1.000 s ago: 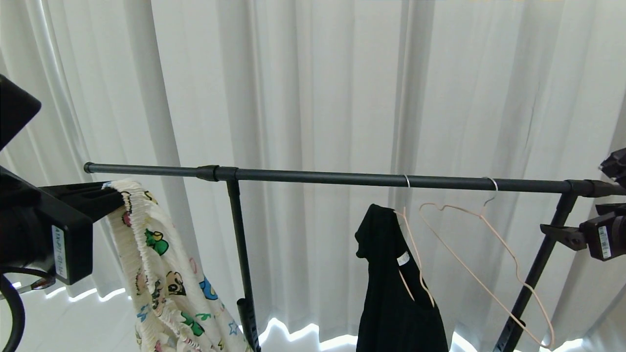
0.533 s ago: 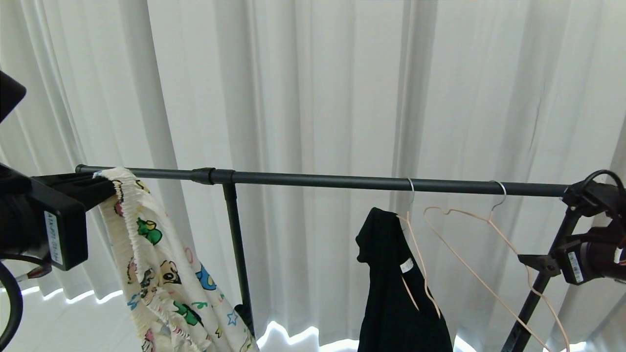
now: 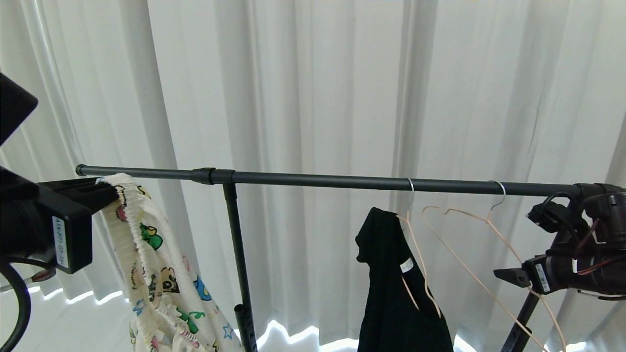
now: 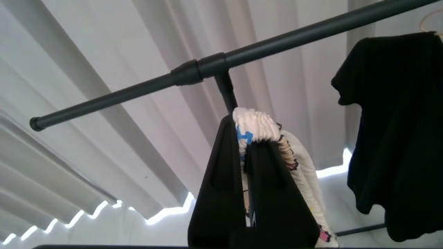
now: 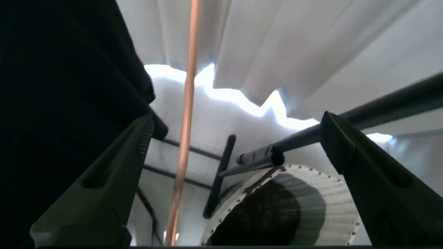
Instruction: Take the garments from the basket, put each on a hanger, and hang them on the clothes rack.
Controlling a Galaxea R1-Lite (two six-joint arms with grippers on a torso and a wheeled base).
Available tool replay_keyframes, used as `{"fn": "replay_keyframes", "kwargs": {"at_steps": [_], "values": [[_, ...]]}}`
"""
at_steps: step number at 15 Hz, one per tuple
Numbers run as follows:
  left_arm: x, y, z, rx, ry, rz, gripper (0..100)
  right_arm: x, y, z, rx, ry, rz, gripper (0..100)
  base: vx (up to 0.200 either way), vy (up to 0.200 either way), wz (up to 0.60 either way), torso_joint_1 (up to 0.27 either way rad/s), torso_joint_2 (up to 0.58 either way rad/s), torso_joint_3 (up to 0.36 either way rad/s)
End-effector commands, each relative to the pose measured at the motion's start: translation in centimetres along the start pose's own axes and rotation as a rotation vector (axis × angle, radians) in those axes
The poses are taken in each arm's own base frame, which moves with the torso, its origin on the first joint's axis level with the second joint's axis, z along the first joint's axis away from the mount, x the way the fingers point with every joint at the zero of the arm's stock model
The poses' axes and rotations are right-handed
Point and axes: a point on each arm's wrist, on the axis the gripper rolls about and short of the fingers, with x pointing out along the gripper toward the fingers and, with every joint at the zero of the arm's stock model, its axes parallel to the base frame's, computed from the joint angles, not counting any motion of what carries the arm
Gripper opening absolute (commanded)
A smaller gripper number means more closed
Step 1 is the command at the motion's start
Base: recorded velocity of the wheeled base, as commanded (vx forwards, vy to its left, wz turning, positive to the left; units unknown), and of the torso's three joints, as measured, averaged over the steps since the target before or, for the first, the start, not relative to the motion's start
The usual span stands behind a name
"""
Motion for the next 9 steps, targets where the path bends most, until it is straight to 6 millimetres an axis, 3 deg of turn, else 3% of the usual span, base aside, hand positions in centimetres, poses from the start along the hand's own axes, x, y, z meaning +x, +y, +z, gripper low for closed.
{"fn": "replay_keyframes", "kwargs": {"at_steps": [1, 7, 8, 9], "values": [[0.2, -0.1, -0.2, 0.003, 0.009, -0.002, 0, 1.1, 0.0, -0.4, 0.016, 0.037, 0.035, 100, 0.000, 0.000, 0.00, 0.000, 0.00, 0.000], [0.2, 0.0, -0.3, 0.002, 0.016, 0.006, 0, 2.2, -0.1, -0.3, 0.052, 0.034, 0.040, 100, 0.000, 0.000, 0.00, 0.000, 0.00, 0.000], [0.2, 0.0, -0.3, 0.003, 0.018, 0.005, 0, 2.3, -0.1, -0.3, 0.052, 0.030, 0.040, 0, 0.000, 0.000, 0.00, 0.000, 0.00, 0.000], [0.2, 0.0, -0.4, 0.001, 0.018, 0.007, 0, 2.3, -0.1, -0.3, 0.051, 0.027, 0.039, 0, 0.000, 0.000, 0.00, 0.000, 0.00, 0.000]]}}
